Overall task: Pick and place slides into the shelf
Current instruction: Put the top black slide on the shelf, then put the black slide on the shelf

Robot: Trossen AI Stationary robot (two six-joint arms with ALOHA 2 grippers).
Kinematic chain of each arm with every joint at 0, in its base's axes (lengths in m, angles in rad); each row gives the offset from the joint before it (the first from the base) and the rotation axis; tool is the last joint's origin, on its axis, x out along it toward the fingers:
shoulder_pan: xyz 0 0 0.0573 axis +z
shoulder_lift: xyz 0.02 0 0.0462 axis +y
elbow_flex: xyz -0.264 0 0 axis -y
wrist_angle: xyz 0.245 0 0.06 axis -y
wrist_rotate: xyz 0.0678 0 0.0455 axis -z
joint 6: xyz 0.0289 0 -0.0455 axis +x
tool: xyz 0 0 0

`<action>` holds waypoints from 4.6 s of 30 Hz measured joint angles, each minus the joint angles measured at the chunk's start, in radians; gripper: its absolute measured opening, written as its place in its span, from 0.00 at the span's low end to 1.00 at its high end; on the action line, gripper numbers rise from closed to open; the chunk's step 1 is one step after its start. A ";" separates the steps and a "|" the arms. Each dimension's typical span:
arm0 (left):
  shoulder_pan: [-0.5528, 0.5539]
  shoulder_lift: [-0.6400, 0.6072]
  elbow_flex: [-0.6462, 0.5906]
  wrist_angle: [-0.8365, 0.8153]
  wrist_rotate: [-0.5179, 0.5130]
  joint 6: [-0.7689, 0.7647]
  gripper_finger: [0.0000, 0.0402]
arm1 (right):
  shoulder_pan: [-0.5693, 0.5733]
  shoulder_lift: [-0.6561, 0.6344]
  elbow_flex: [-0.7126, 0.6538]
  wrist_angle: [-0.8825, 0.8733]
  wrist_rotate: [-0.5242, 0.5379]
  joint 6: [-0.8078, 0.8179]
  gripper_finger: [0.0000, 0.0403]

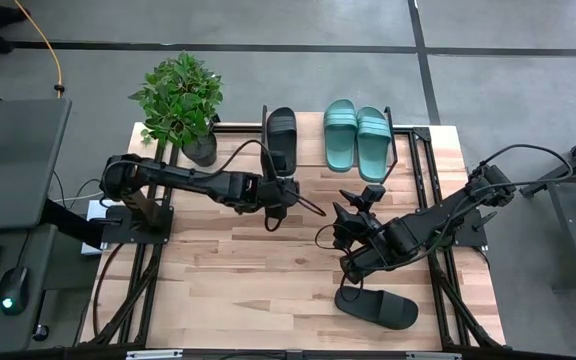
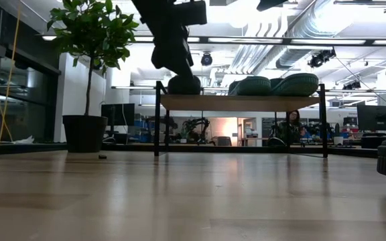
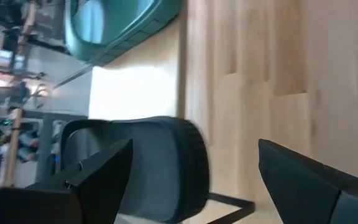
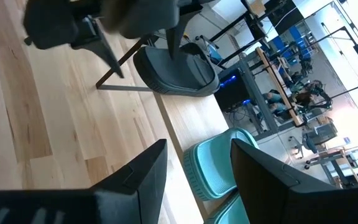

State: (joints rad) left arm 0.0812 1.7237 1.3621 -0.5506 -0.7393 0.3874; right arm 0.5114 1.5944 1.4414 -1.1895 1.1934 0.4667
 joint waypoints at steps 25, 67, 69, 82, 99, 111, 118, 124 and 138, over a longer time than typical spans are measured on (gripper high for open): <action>0.030 0.000 0.000 0.012 0.039 -0.022 0.81 | 0.000 0.000 0.000 0.002 -0.001 0.000 0.42; -0.434 -0.084 0.000 -0.018 -0.223 -0.297 0.81 | 0.000 -0.001 0.000 0.005 -0.268 0.034 0.42; -0.434 -0.084 0.000 -0.014 -0.214 -0.312 0.81 | 0.000 -0.001 0.000 0.006 -0.290 0.056 0.42; -0.435 -0.083 0.000 0.034 0.023 -0.399 0.81 | 0.021 -0.001 0.000 0.007 -0.579 0.369 0.42; -0.537 -0.083 0.000 0.001 0.096 -0.473 0.81 | 0.164 0.003 -0.011 0.005 -0.750 0.772 0.42; -0.533 -0.083 0.000 -0.003 0.095 -0.482 0.81 | 0.149 0.003 -0.007 0.003 -1.069 0.807 0.42; -0.533 -0.083 0.000 -0.007 0.094 -0.482 0.81 | 0.150 0.003 -0.007 0.144 -1.022 0.744 0.42; -0.533 -0.083 0.000 -0.022 0.093 -0.482 0.81 | 0.155 0.003 -0.006 0.249 -0.969 0.631 0.42; -0.533 -0.083 0.000 -0.064 0.092 -0.498 0.81 | 0.130 0.023 -0.005 0.276 -0.935 0.993 0.42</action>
State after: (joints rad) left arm -0.4519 1.6409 1.3624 -0.6141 -0.6472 -0.1108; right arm 0.6414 1.6171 1.4368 -0.9135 0.2586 1.4601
